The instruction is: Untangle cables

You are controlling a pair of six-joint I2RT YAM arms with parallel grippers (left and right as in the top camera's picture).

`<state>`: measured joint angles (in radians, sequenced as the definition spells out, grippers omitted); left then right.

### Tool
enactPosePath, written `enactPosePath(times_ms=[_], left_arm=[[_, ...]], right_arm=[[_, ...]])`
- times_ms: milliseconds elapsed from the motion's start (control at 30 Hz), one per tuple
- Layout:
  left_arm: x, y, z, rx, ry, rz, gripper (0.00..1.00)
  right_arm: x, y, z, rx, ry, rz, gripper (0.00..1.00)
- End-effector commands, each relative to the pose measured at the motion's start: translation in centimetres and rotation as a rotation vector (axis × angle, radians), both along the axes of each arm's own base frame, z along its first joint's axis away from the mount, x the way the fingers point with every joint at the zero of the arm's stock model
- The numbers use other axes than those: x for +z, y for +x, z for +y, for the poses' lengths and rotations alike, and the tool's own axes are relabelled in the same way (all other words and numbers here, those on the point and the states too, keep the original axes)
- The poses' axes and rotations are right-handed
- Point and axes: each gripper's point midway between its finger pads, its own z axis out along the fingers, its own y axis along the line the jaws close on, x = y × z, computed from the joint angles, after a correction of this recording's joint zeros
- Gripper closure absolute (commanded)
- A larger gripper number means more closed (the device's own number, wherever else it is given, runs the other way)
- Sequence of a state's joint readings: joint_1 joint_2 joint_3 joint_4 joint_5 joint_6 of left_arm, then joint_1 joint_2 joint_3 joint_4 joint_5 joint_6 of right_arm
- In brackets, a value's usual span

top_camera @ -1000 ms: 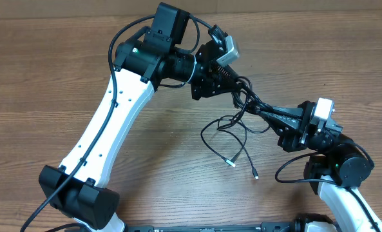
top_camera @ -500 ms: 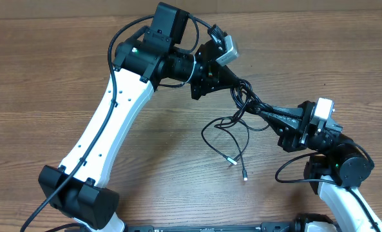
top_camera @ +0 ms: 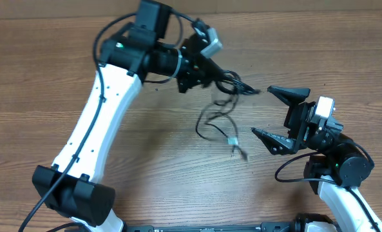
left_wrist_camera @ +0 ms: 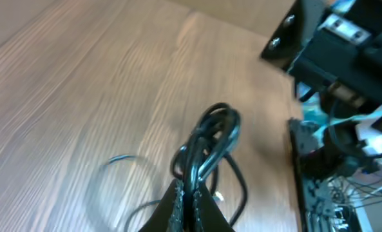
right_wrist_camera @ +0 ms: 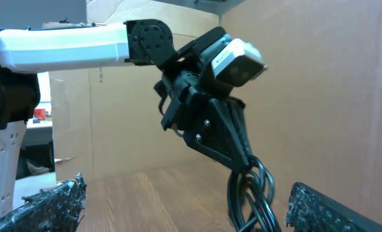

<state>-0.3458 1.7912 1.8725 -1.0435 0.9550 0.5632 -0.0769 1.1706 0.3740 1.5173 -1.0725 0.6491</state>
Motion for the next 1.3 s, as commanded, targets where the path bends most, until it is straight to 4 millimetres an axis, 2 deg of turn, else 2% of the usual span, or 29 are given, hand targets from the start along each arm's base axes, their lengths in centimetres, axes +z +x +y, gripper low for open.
enactPosePath(times_ms=[0, 167, 267, 467, 633, 733, 967, 1133, 1267], left_arm=[[-0.7, 0.5, 1.5, -0.014, 0.04, -0.064, 0.96], [-1.7, -1.6, 1.8, -0.103, 0.079, -0.078, 0.96], [-1.8, -1.9, 1.6, -0.113, 0.08, -0.071, 0.96], [-1.7, -2.4, 1.2, -0.129, 0.076, -0.061, 0.96], [-1.9, -3.3, 0.7, -0.15, 0.082, -0.04, 0.96], [-1.9, -3.8, 0.1, -0.169, 0.082, -0.04, 0.96], [-2.0, -5.4, -1.5, -0.221, 0.088, -0.041, 0.96], [-2.0, -6.2, -2.2, -0.25, 0.089, -0.04, 0.96], [-1.9, -6.3, -2.3, -0.254, 0.081, -0.037, 0.96]], right_arm=[[0.5, 0.4, 0.0, 0.0, 0.017, 0.026, 0.0], [-1.2, 1.8, -0.1, -0.001, 0.027, 0.164, 0.0], [-2.0, 2.2, -0.1, 0.008, 0.023, 0.22, 0.0], [-2.9, 0.8, 0.8, 0.09, -0.041, 0.228, 0.0], [-3.1, 0.5, 1.0, 0.144, -0.013, 0.34, 0.0], [-3.5, 0.6, 1.0, 0.149, -0.013, 0.363, 0.09], [-5.3, 1.4, 1.0, 0.139, -0.025, 0.446, 0.14], [-5.9, 1.5, 1.0, 0.14, -0.041, 0.456, 0.3], [-6.1, 1.3, 1.1, 0.153, -0.048, 0.463, 0.37]])
